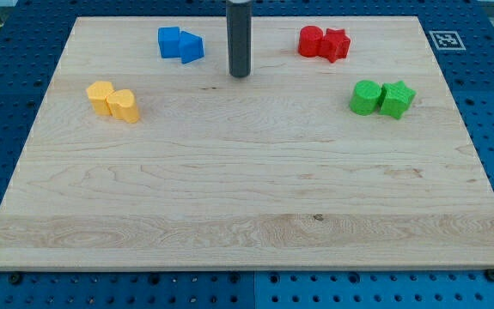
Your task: Slightly push the blue blocks towards the bottom side of the board
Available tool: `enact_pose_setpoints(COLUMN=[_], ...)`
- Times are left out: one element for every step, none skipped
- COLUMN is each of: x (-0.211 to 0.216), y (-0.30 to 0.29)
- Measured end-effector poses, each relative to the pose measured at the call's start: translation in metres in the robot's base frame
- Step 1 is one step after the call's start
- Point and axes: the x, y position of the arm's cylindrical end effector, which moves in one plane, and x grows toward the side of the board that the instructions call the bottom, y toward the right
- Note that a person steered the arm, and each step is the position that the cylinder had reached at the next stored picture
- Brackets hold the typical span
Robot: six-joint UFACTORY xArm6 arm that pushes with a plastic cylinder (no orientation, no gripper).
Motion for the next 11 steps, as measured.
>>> enact_pose_setpoints(x=[-0.033, -0.065, -0.090, -0.082, -0.041, -0.032, -0.058, -0.083, -0.058, -0.036, -0.035], y=[-0.012, -0.017, -0.054, -0.095, -0.097, -0.098, -0.102, -0.088, -0.038, -0.005, -0.022])
